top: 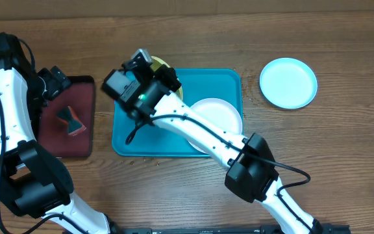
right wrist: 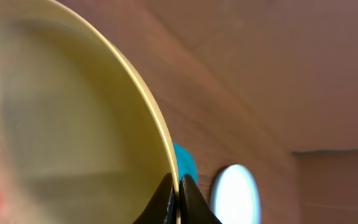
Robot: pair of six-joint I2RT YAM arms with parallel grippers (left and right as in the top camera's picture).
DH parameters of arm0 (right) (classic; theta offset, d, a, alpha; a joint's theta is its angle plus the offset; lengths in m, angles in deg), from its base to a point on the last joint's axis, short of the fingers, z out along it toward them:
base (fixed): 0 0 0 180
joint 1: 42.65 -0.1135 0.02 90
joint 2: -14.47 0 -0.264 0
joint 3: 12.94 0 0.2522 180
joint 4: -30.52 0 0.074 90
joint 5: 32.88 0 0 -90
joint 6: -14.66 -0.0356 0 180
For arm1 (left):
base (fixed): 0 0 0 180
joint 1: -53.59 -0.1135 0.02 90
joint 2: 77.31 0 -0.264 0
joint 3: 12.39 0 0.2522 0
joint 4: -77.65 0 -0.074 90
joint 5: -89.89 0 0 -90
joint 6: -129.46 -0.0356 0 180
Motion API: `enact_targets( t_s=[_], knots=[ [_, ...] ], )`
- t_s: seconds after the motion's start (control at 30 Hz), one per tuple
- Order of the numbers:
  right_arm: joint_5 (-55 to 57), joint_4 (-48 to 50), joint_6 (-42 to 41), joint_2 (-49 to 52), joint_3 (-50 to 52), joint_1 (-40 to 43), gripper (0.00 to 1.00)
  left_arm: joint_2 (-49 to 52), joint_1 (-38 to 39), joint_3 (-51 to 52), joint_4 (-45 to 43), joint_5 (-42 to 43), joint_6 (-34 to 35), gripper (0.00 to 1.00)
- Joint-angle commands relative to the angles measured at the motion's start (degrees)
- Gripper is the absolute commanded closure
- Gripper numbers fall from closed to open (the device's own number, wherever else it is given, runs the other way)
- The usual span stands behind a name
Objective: Clean dirty plates on tray and stack at the side
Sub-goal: 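Lift the yellow plate off the teal tray with the right gripper, then stack the yellow plate onto the light blue plate and release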
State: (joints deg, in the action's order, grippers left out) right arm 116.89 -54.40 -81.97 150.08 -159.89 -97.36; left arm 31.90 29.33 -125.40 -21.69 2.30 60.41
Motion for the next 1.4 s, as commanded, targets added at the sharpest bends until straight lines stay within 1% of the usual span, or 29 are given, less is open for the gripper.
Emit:
enact_targets(
  t_s=[0.0, 0.17, 0.33, 0.47, 0.53, 0.57, 0.63, 0.7, 0.77, 0.8, 0.9, 1.0, 1.13, 1.17, 1.23, 1.37],
  knots=[
    [8.9, 0.3, 2.5, -0.3, -1.7, -0.8, 0.96, -0.6, 0.2, -0.3, 0.1, 0.6, -0.2, 0.0],
    [17.2, 0.3, 9.9, -0.3, -1.7, -1.7, 0.96, -0.6, 0.3, -0.3, 0.1, 0.6, -0.2, 0.0],
    [18.1, 0.3, 9.9, -0.3, -1.7, -1.7, 0.96, -0.6, 0.2, -0.3, 0.1, 0.6, -0.2, 0.0],
    [15.1, 0.3, 9.2, -0.3, -1.7, -1.6, 0.96, -0.6, 0.2, -0.3, 0.1, 0.6, -0.2, 0.0],
    [9.2, 0.3, 6.4, -0.3, -1.7, -1.1, 0.96, -0.6, 0.2, -0.3, 0.1, 0.6, -0.2, 0.0],
    [4.4, 0.4, 4.6, -0.3, -1.7, -0.6, 0.96, -0.6, 0.2, -0.3, 0.1, 0.6, -0.2, 0.0],
    [-9.0, 1.0, 3.2, -0.3, -1.6, 1.7, 0.96, -0.6, 0.3, -0.3, 0.1, 0.6, -0.2, 0.0],
    [-18.8, 0.8, 1.7, -0.3, -1.6, 5.1, 0.96, -0.6, 0.3, -0.3, 0.1, 0.6, -0.2, 0.0],
    [-25.0, -0.9, -3.6, -0.6, -2.0, 9.8, 0.96, -0.6, 0.3, -0.3, 0.1, 0.6, -0.2, 0.0],
    [-27.3, -1.7, -4.7, -0.9, -2.1, 11.6, 0.96, -0.6, 0.3, -0.3, 0.1, 0.6, -0.2, 0.0],
    [-39.6, -4.6, -6.9, -1.3, -3.2, 19.9, 0.96, -0.6, 0.3, -0.3, 0.1, 0.6, -0.2, 0.0],
    [-57.2, -7.0, -6.9, -1.5, -3.7, 30.5, 0.96, -0.6, 0.3, -0.3, 0.1, 0.6, -0.2, 0.0],
    [-77.2, -9.9, -6.9, -1.4, -3.7, 43.6, 0.96, -0.6, 0.3, -0.3, 0.1, 0.6, -0.2, 0.0],
    [-80.1, -10.7, -6.9, -1.4, -3.7, 46.6, 0.96, -0.6, 0.3, -0.3, 0.1, 0.6, -0.2, 0.0],
    [-81.9, -12.2, -6.4, -1.4, -3.7, 51.3, 0.96, -0.6, 0.3, -0.3, 0.1, 0.6, -0.2, 0.0],
    [-76.4, -15.3, -6.5, -1.3, -3.7, 59.9, 0.96, -0.6, 0.3, -0.3, 0.1, 0.6, -0.2, 0.0]
  ],
)
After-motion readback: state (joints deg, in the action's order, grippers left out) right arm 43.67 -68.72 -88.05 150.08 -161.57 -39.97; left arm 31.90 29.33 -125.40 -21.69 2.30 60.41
